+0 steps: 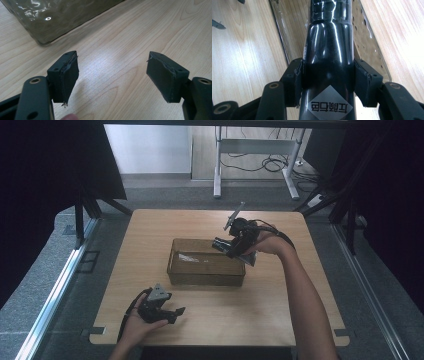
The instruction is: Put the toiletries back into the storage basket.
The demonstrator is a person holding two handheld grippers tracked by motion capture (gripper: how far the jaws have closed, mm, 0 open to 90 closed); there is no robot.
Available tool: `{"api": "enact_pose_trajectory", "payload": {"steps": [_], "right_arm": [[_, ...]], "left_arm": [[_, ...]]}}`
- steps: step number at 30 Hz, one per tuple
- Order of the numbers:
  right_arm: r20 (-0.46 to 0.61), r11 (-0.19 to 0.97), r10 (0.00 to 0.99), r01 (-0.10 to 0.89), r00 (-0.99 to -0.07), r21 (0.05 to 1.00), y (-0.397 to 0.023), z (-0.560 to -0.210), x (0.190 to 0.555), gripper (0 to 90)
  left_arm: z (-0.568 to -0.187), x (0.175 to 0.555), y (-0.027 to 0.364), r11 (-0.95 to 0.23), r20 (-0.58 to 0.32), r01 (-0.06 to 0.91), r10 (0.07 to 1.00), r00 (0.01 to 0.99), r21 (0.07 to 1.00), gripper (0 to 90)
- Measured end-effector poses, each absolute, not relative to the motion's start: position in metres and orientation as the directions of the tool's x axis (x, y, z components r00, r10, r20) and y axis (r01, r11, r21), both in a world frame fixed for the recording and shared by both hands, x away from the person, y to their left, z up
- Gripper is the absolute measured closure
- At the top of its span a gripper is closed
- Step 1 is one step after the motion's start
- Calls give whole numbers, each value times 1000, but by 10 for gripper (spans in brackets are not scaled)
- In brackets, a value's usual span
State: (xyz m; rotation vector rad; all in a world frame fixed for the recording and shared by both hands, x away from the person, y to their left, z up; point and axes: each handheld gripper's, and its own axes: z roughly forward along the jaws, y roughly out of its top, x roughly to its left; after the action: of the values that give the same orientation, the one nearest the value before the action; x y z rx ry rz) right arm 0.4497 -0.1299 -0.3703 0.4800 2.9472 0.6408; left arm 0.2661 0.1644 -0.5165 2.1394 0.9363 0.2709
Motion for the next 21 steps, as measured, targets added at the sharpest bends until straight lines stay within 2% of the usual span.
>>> {"api": "enact_pose_trajectory", "payload": {"steps": [21], "right_arm": [[-23, 885, 260, 228, -965, 406, -110, -380, 455, 455]], "left_arm": [[-516, 266, 165, -436, -102, 532, 697, 710, 726, 262]]}}
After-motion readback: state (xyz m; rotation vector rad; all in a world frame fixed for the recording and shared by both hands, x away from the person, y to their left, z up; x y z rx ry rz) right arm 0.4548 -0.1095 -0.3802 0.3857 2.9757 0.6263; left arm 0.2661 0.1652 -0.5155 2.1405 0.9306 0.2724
